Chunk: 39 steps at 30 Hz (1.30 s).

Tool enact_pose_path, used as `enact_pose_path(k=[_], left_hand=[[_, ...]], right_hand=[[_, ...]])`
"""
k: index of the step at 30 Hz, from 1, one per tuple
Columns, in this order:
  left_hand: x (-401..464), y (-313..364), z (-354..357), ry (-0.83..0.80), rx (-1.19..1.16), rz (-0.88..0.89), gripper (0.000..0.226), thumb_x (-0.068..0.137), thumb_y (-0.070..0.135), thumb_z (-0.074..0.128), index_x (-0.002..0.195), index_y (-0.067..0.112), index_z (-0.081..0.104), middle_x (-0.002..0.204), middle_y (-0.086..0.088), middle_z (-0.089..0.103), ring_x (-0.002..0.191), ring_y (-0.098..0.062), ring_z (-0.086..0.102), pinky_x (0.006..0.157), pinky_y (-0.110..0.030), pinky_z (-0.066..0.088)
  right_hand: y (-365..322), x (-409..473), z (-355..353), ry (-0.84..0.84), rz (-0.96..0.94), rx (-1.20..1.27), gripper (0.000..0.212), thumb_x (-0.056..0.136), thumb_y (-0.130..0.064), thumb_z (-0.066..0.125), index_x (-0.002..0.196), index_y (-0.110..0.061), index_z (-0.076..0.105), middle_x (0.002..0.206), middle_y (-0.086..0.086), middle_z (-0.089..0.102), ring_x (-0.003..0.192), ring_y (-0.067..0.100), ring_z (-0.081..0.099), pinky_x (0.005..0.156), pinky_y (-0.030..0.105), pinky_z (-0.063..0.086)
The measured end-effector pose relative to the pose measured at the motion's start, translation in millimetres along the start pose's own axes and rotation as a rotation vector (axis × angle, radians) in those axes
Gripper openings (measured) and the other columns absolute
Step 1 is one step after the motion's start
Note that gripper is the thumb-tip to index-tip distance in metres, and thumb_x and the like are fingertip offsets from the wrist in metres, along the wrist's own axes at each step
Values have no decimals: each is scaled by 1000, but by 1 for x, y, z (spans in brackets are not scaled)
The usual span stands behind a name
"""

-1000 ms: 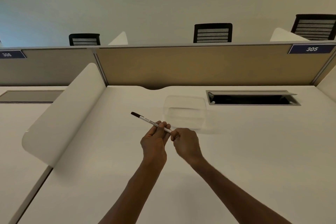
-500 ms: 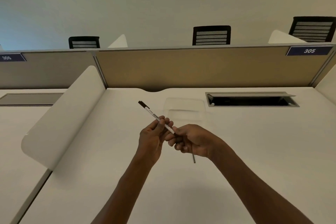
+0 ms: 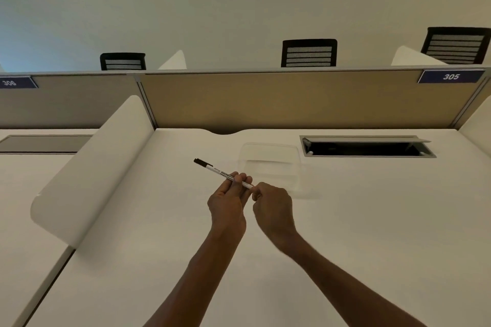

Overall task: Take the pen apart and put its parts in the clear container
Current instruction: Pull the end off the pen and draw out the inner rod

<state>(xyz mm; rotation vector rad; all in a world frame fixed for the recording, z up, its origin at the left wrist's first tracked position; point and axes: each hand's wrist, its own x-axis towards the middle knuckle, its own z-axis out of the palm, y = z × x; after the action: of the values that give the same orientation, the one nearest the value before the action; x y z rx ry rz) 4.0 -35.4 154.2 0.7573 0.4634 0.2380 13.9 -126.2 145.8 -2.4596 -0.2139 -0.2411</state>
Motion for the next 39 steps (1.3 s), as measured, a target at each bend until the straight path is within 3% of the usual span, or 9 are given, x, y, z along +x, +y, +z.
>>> enact_pose_path(k=[5, 7, 11, 16, 23, 28, 32, 35, 39], left_hand=[[-1, -2, 3, -14, -26, -68, 15, 94, 7, 58, 104, 1, 66, 82, -8, 77, 81, -19, 75, 64, -27, 61], [3, 2, 0, -70, -13, -75, 18, 95, 5, 55, 108, -3, 64, 85, -9, 74, 83, -19, 74, 66, -27, 61], [10, 9, -5, -200, 44, -67, 15, 95, 6, 54, 103, -1, 66, 88, -9, 72, 86, -19, 72, 70, -27, 59], [12, 16, -1, -277, 77, -81, 16, 94, 7, 55, 104, 2, 67, 89, -7, 74, 88, -19, 73, 71, -27, 59], [7, 6, 1, -131, 118, 8, 15, 92, 1, 59, 104, 0, 67, 88, -11, 74, 85, -21, 73, 73, -29, 60], [1, -3, 10, 16, 36, -9, 12, 91, 3, 61, 100, 2, 68, 90, -12, 74, 87, -22, 73, 77, -32, 61], [3, -1, 14, 57, -1, -66, 11, 93, 8, 61, 96, 2, 69, 88, -12, 75, 83, -21, 74, 66, -28, 61], [6, 4, 12, -17, 22, -66, 14, 95, 7, 58, 101, 1, 68, 86, -10, 75, 84, -20, 74, 68, -28, 62], [13, 11, 5, -131, 43, -50, 14, 96, 4, 53, 101, -1, 66, 86, -9, 73, 84, -20, 73, 69, -27, 60]], right_hand=[[16, -7, 4, 152, -233, -175, 18, 93, -4, 53, 77, -10, 60, 63, 6, 62, 53, 18, 49, 49, 31, 40], [15, 2, -4, -65, -106, 8, 24, 97, -14, 47, 82, -11, 65, 69, 4, 67, 57, 17, 55, 56, 31, 43], [19, 26, -33, -631, 356, 854, 41, 102, -31, 40, 82, -8, 68, 66, 5, 64, 49, 11, 49, 47, 21, 37], [27, 33, -51, -923, 577, 1193, 42, 102, -28, 43, 82, -8, 74, 72, 5, 64, 52, 9, 50, 43, 15, 36], [9, 22, -28, -533, 581, 937, 38, 102, -25, 43, 68, -14, 55, 56, 0, 51, 41, 5, 41, 42, 15, 32], [8, 7, -5, -5, 22, 27, 23, 92, -7, 50, 74, -7, 65, 66, 8, 67, 60, 22, 59, 55, 31, 42], [18, 1, 6, 241, -288, -188, 19, 83, 5, 64, 69, -7, 60, 55, 8, 58, 46, 21, 49, 42, 31, 41], [20, 5, 2, 182, -276, -140, 18, 90, -3, 59, 74, -9, 61, 60, 6, 62, 50, 19, 51, 48, 31, 40], [13, 25, -23, -419, 234, 621, 38, 101, -27, 40, 77, -11, 66, 64, 5, 64, 50, 12, 51, 52, 28, 40]])
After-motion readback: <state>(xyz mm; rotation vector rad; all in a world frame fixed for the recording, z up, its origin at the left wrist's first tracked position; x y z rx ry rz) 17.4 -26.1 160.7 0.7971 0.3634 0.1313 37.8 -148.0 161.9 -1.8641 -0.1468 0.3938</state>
